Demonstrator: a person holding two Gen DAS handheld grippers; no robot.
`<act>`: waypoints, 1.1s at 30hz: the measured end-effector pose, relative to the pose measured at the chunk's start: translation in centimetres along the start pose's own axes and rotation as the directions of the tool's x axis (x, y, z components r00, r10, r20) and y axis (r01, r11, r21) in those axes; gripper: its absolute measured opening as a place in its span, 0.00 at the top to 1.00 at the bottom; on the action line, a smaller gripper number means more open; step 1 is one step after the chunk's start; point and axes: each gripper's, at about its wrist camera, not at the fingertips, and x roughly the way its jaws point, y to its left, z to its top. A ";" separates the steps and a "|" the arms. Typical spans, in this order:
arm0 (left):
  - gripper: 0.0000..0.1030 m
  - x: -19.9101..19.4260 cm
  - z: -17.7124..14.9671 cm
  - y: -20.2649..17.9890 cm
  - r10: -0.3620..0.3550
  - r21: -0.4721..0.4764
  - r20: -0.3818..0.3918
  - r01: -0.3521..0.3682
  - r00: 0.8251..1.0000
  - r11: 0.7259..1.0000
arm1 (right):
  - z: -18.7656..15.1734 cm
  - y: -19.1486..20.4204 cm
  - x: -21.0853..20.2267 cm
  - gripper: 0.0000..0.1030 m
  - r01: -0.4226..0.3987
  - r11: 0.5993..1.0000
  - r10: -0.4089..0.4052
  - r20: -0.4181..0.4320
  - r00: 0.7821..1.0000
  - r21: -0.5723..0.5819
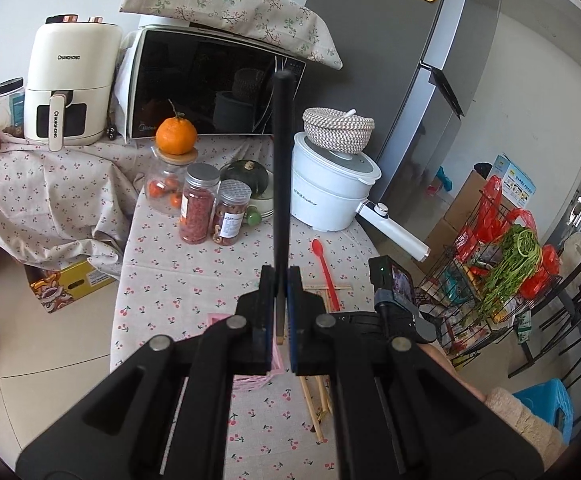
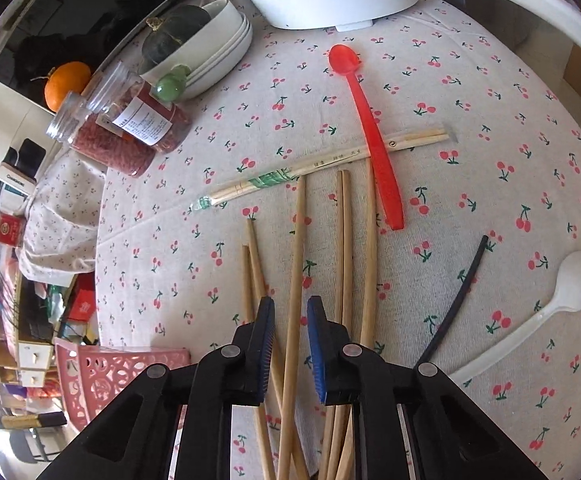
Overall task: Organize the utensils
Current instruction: 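Lift the black chopstick with the left tool while the right tool grasps a wooden chopstick, then drop the black chopstick into the pink basket with left tool while right tool drops wooden chopstick in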
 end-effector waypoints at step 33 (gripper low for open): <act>0.94 8.4 -1.3 5.1 0.033 -0.126 -0.250 -0.066 0.968 0.990 | -5.5 3.2 -15.7 0.93 -0.094 0.956 0.193 0.356 0.914 -0.277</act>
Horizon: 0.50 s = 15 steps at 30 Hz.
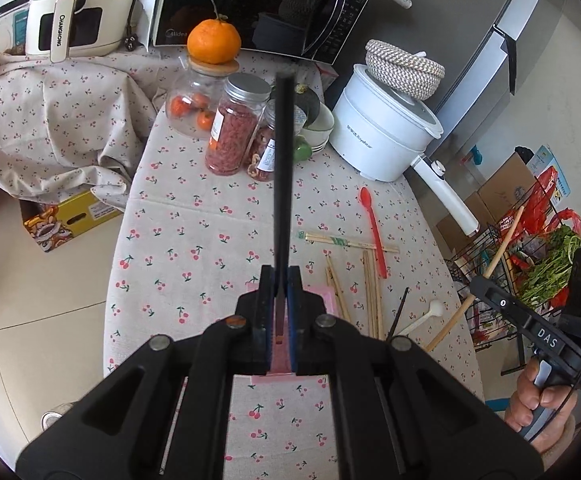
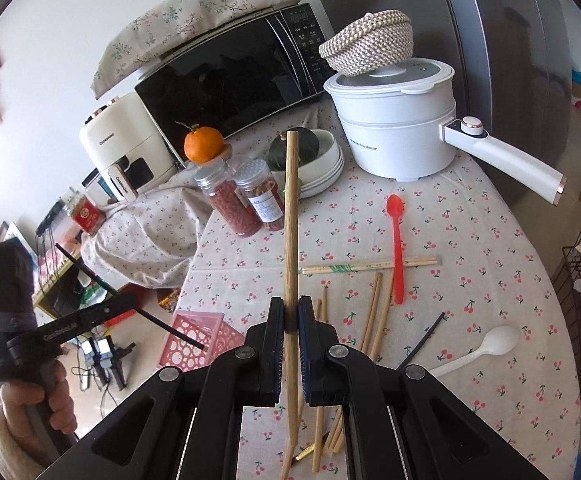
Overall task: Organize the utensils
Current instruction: 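Drop the black chopstick into the pink basket with left tool while right tool drops wooden chopstick in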
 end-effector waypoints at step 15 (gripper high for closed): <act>0.80 1.4 1.1 1.4 -0.019 -0.059 0.005 0.019 1.000 0.998 | 1.8 4.9 -2.8 0.93 -0.146 0.989 0.144 0.164 0.976 0.002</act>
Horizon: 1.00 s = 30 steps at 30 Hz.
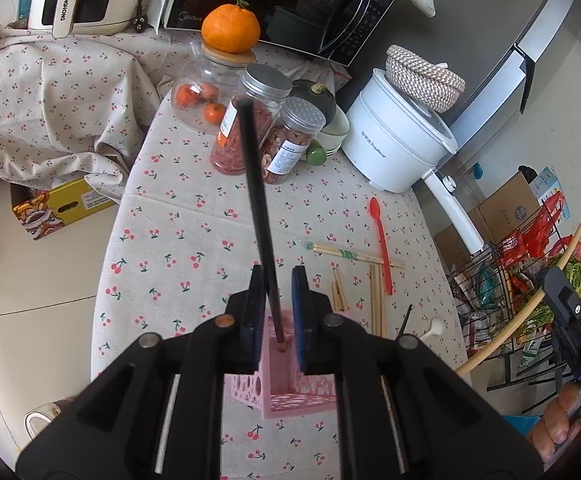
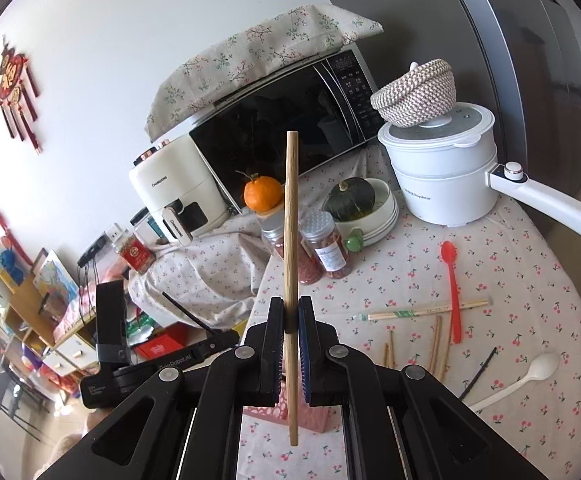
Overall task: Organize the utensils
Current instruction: 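Drop the black chopstick into the pink basket with left tool while right tool drops wooden chopstick in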
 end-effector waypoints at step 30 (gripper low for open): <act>0.32 -3.5 -3.6 1.6 0.213 0.134 0.016 -0.213 0.977 0.968 | -4.7 2.2 10.3 0.93 0.109 0.994 -0.109 0.033 0.994 -0.010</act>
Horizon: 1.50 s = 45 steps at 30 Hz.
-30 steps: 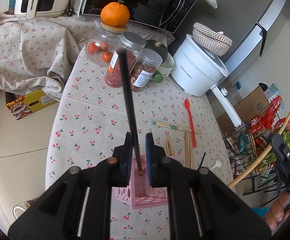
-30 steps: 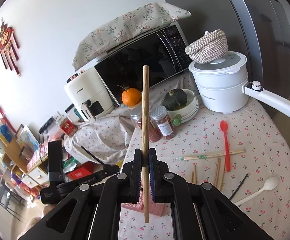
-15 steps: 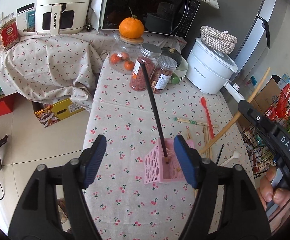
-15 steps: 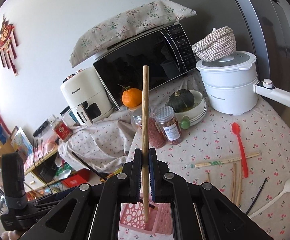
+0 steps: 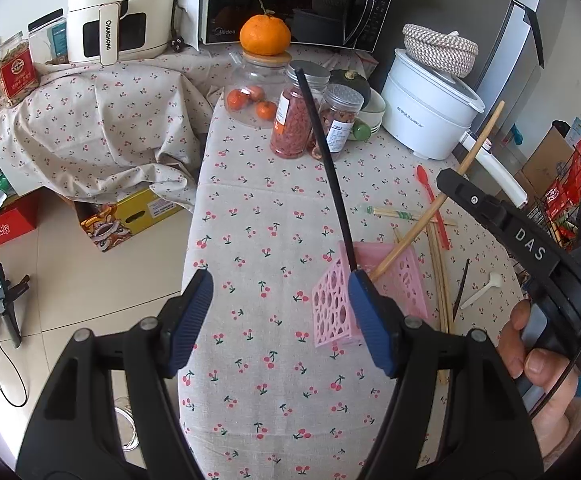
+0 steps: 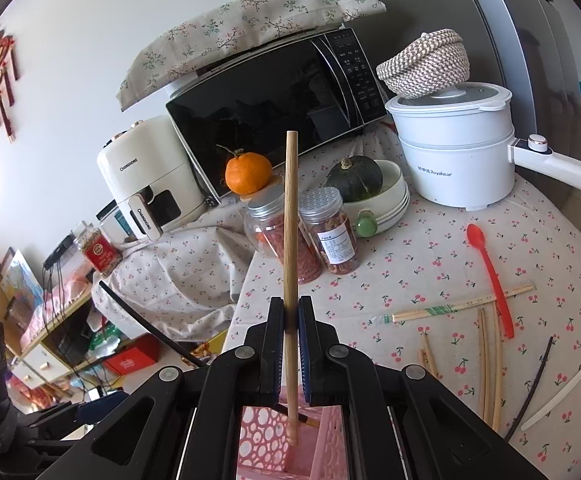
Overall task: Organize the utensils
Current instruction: 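Drop the black chopstick into the pink basket with left tool while right tool drops wooden chopstick in, then lower the left tool onto a wooden chopstick and close on it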
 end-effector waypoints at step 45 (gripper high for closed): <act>0.25 4.6 -5.6 -19.3 -0.098 0.235 -0.193 0.143 0.976 0.961 | 0.2 -20.3 -11.7 0.21 0.284 0.946 -0.229 -0.296 0.927 0.157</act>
